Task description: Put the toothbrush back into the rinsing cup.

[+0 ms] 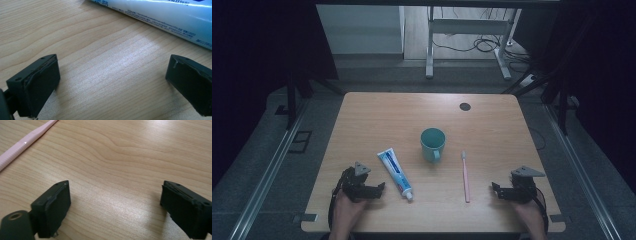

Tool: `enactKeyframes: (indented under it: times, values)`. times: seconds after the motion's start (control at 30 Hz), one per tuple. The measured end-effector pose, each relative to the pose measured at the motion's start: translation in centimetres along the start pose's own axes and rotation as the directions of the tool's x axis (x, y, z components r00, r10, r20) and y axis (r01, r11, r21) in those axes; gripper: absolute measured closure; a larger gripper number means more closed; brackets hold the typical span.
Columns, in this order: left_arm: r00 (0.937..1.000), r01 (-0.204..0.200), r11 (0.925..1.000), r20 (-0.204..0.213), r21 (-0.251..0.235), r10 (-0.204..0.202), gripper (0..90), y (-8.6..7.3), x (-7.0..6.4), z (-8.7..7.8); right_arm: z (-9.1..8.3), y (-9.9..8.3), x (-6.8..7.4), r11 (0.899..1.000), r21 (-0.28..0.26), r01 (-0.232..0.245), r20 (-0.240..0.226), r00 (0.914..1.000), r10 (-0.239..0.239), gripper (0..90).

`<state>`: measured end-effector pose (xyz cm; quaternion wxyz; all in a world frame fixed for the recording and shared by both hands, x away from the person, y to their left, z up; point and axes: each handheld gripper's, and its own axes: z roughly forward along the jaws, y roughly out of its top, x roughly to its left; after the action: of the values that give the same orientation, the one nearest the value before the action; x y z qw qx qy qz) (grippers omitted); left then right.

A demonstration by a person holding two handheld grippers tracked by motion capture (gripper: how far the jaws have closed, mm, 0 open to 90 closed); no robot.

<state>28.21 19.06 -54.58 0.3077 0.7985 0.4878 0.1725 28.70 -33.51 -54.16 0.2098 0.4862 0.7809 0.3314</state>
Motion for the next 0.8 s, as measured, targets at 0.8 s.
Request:
enactKeyframes:
  times: [0.8]
  values:
    - [1.0,-0.003,1.0,0.004,-0.001,0.003,0.0,0.11,0.08,0.1,0.02,-0.02,0.14,1.0,0.01,0.008,-0.008,0.9999,-0.008,6.6]
